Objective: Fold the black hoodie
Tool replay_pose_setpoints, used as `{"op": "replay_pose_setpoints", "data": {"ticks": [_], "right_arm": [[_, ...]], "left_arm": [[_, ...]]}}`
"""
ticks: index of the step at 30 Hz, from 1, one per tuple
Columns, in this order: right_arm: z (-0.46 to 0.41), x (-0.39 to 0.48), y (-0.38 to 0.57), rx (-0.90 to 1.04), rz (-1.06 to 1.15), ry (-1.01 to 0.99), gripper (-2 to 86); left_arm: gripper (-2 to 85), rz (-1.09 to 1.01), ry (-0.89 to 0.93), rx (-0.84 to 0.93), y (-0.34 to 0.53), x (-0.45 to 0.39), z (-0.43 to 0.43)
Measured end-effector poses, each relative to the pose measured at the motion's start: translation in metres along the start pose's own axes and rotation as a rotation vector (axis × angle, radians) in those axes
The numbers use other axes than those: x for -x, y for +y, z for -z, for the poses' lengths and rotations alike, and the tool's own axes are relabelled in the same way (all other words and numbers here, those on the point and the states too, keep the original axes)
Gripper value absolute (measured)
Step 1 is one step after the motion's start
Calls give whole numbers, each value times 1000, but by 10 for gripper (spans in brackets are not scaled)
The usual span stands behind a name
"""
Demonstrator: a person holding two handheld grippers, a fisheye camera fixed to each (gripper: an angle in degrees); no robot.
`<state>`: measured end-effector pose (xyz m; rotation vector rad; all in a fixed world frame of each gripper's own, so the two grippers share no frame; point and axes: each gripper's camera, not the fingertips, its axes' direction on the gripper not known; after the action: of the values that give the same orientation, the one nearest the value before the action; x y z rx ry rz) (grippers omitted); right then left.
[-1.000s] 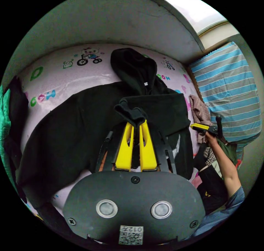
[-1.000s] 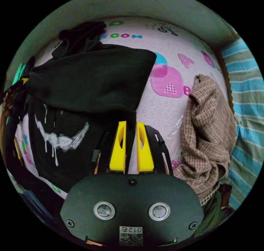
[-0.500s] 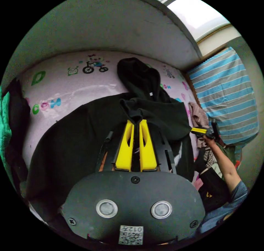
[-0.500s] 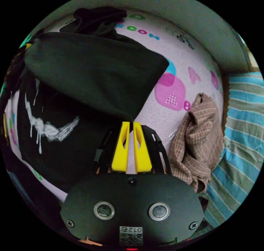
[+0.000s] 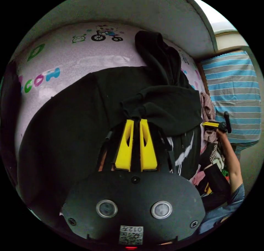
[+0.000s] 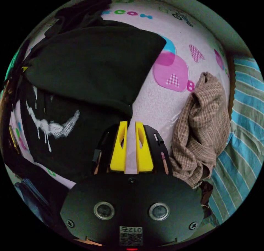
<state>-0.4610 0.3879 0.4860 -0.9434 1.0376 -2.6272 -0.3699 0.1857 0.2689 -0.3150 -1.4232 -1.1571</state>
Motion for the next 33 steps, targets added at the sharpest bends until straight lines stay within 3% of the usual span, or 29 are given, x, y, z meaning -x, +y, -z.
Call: {"op": "replay_pose_setpoints", "data": {"ticks": [3, 6, 8, 11, 16, 24, 30, 33], "right_arm": [[24, 3, -16, -31, -16, -15, 18], [43, 14, -43, -50, 0, -64, 0], [47, 23, -63, -38, 15, -82, -4], [44, 39, -92, 32, 29, -81, -8], [40, 61, -122, 68, 38, 13, -9], [51, 81, -154, 117, 21, -8, -9], [61, 108, -158, 48, -35, 82, -9], [83, 123, -157, -95, -90, 95, -9]], "left_arm": [[16, -37, -126, -53, 6, -11, 17], [9, -123, -347, -235, 19, -47, 51], [9, -177, -331, -261, 19, -68, 54], [6, -299, -308, -124, 7, -103, 25], [3, -330, -477, 121, 0, -120, -39], [4, -348, -483, 57, 20, -136, -44], [5, -261, -417, 35, 32, -136, -35], [5, -201, -418, -41, 47, -138, -10]]}}
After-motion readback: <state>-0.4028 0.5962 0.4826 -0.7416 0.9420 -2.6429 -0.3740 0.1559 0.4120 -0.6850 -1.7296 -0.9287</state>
